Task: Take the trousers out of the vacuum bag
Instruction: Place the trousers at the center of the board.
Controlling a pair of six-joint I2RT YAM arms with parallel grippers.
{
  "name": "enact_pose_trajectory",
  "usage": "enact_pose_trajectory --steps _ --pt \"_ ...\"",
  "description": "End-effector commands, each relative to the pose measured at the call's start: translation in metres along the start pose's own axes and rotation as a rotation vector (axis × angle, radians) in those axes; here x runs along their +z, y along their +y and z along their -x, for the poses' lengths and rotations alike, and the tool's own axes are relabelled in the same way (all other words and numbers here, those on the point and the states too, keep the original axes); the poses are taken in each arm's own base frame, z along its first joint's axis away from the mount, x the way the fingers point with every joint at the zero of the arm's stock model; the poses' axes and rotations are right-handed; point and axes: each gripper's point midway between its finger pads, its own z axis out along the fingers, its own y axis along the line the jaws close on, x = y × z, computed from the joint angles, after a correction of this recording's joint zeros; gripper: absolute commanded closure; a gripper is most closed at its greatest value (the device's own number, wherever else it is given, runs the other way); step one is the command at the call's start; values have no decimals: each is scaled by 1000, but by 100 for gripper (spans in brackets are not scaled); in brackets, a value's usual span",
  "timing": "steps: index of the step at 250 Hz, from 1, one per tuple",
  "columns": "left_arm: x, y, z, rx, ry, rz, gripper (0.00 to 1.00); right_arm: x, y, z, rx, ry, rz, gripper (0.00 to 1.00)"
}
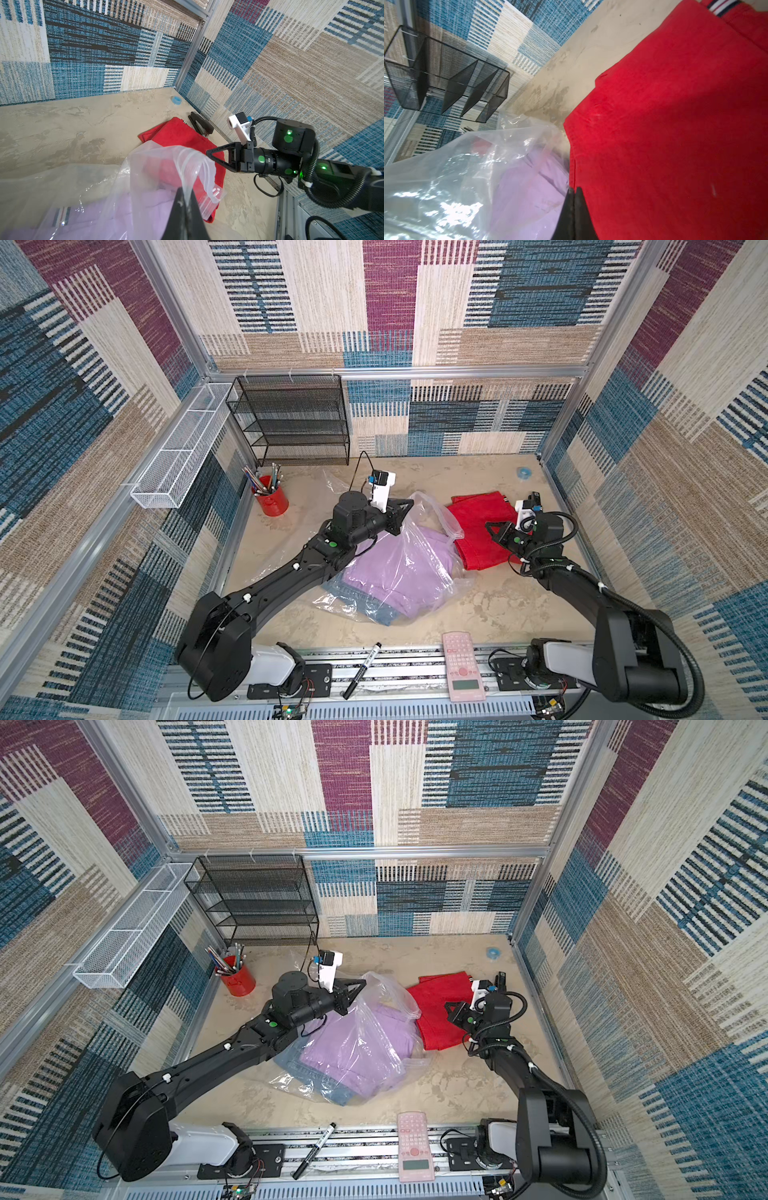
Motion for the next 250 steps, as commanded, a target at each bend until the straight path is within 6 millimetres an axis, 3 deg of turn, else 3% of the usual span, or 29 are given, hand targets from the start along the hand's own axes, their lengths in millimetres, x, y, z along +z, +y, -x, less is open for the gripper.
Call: enact_pose_trajectory --steps 1,29,145,250 --pt "0 -6 10 13 -32 -28 100 14 -8 9 4 -21 -14 100" --pt "-1 -7 11 17 -32 -29 100 29 -27 2 31 17 -56 100" --pt "3 -17 21 16 -33 -69 100 99 -75 -15 154 155 -88 100" --pt "3 -20 28 31 -38 -71 100 144 -69 35 100 133 -109 100"
